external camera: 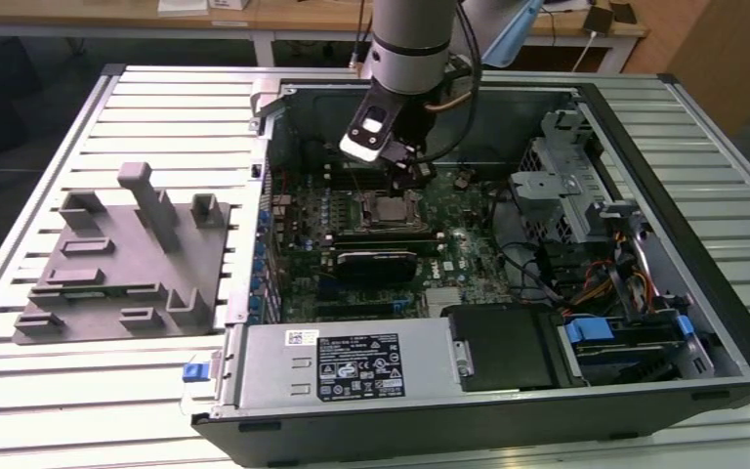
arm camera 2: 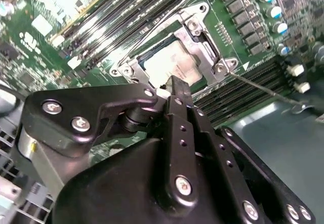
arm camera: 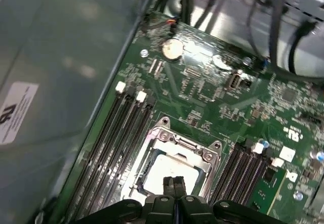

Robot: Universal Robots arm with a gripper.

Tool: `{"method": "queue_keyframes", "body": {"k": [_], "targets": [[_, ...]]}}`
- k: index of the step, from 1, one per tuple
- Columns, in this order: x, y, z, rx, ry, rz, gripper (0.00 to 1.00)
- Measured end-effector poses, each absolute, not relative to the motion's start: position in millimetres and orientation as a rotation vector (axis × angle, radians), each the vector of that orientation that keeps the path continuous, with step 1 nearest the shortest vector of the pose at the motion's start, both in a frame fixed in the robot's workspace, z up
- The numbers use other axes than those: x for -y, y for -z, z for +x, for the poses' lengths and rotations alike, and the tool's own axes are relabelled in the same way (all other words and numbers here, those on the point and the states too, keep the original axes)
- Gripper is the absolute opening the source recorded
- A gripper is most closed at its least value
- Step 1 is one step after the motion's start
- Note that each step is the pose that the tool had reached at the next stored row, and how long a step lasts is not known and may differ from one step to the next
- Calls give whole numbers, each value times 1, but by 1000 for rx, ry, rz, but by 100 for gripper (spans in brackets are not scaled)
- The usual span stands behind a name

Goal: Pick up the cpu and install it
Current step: 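Close the cpu cover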

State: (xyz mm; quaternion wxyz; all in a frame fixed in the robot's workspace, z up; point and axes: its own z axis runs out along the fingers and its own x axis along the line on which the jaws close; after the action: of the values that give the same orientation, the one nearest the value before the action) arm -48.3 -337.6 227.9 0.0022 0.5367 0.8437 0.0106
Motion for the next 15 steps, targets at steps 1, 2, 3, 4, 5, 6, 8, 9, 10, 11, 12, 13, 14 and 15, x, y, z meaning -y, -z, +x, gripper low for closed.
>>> {"method": "queue_keyframes", "body": {"k": [1,2,3,4,5,6,8,9,10,11,12,13,14,15], "targets": [[338,-228,-48,-2662,-33,1660,11],[338,-228,-48,-2677,-33,1636,11],[338,-228,-48,-2692,-33,1612,11],[338,-228,-48,-2708,-34,1586,11],[338,-228,-48,-2722,-34,1561,11],[338,-228,-48,-2736,-34,1537,11],[338,-228,-48,-2764,-34,1487,11],[338,-228,-48,-2777,-34,1463,11],[338,-228,-48,-2791,-34,1437,11],[338,-228,-48,-2804,-34,1412,11],[338,-228,-48,-2816,-34,1387,11],[338,-228,-48,-2830,-34,1360,11],[338,-228,-48,-2842,-34,1335,11],[338,-228,-48,-2854,-34,1309,11]]}}
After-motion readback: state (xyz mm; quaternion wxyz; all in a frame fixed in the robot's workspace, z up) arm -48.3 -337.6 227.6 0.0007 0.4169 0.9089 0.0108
